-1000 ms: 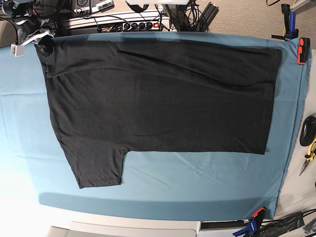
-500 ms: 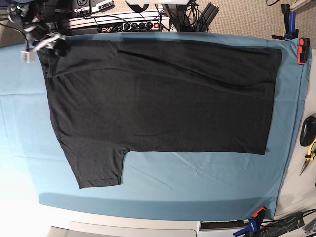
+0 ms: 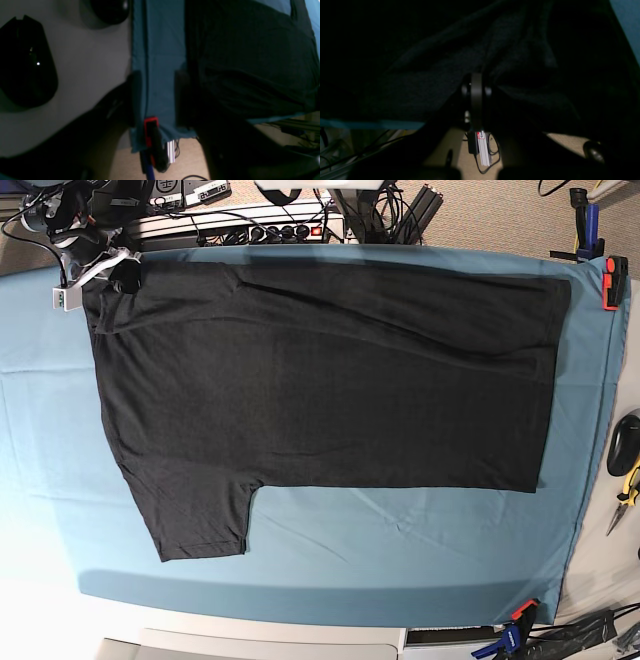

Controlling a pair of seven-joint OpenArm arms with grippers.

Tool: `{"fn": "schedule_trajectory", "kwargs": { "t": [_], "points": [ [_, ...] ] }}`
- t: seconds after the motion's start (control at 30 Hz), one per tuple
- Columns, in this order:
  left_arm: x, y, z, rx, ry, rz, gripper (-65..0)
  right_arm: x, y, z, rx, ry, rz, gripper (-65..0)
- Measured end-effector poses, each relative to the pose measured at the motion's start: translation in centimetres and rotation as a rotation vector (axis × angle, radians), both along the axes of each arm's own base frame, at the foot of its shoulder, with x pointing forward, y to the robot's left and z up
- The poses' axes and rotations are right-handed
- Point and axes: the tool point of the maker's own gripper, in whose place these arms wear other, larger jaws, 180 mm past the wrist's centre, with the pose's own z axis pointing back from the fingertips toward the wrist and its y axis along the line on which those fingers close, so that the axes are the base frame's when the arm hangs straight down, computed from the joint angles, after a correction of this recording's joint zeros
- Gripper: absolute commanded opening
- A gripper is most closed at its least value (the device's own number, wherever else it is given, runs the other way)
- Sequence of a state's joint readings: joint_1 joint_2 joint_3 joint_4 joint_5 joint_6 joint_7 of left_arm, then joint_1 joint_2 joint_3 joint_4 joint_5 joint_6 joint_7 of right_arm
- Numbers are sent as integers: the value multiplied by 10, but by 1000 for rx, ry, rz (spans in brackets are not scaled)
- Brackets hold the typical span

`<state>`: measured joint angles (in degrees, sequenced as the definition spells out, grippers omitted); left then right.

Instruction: Fold the T-shirt properly

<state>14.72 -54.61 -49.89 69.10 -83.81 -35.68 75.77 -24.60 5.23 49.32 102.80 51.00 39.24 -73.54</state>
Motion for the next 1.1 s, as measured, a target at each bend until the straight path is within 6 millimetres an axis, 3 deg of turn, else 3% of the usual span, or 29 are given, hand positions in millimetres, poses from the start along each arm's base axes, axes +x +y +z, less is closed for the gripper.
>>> {"fn": "schedule_trajectory", "kwargs": {
  "t": [0.57, 0.9, 1.1],
  "points": [
    [0, 0, 0, 0, 0, 0, -448, 22, 11, 57, -166, -112, 107, -650],
    [0, 0, 0, 0, -2, 1, -448, 23, 33, 59, -109, -148, 89, -650],
    [0, 0, 0, 0, -3, 1, -448, 22, 34, 59, -103, -150, 84, -650]
  ]
}}
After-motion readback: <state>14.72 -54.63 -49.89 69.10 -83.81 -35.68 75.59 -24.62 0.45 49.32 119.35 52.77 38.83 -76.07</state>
